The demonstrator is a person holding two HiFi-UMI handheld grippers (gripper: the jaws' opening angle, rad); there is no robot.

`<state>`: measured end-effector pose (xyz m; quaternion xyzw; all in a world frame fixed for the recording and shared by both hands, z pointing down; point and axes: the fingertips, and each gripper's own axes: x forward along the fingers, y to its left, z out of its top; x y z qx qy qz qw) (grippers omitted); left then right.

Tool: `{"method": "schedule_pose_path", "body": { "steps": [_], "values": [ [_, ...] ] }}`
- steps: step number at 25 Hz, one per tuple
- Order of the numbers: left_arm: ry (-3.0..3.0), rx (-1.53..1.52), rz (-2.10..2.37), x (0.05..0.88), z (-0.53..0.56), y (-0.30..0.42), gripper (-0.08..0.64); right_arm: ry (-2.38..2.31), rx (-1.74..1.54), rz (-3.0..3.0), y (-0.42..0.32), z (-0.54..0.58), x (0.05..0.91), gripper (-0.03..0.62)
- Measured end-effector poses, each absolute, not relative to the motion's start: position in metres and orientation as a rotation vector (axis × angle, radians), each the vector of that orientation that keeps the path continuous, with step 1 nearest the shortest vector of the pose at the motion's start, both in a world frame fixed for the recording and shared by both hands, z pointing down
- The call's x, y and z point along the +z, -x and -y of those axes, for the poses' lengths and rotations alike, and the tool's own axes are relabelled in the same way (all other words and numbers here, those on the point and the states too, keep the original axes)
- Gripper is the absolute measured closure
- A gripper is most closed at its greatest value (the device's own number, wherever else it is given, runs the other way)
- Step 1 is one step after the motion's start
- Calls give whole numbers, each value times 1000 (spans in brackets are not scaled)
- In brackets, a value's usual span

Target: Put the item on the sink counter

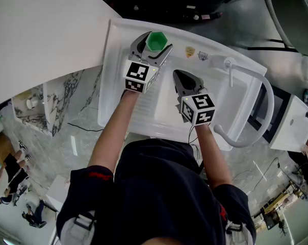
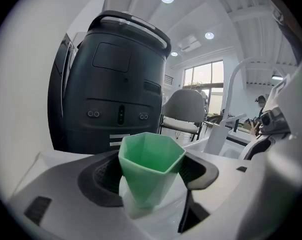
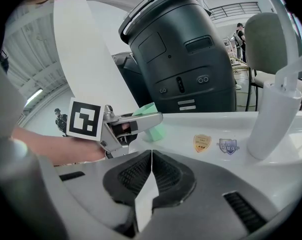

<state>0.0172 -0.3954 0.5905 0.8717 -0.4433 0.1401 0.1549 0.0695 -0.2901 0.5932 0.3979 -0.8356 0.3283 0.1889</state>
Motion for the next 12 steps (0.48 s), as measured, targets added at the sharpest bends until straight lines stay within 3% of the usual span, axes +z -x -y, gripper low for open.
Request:
{"method": "schedule_pose_path", "body": {
  "steps": [12],
  "values": [
    [-2526,413,1261,590,393,-23,189,-1118,934,2346,-70,289,595,557]
  ]
}}
